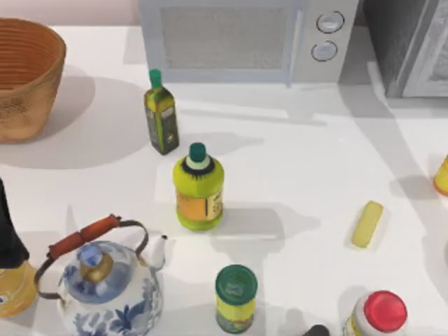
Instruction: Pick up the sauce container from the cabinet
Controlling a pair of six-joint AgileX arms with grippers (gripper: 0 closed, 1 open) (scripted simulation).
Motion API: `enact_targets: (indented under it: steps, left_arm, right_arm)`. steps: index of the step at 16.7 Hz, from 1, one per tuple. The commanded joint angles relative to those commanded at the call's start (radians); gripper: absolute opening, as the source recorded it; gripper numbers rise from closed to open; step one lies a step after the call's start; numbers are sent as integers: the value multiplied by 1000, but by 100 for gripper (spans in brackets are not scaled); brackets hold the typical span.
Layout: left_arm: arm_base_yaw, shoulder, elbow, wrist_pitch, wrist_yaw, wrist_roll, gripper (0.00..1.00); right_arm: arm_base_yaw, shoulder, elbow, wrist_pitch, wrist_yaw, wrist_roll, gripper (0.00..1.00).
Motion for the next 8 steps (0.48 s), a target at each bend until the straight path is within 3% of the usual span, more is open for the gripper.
enact_targets:
  steps: [8]
  left_arm:
    - [0,0,0,0,0,0,100]
  right_arm:
    - [129,-253,-95,-164,125,-1,0]
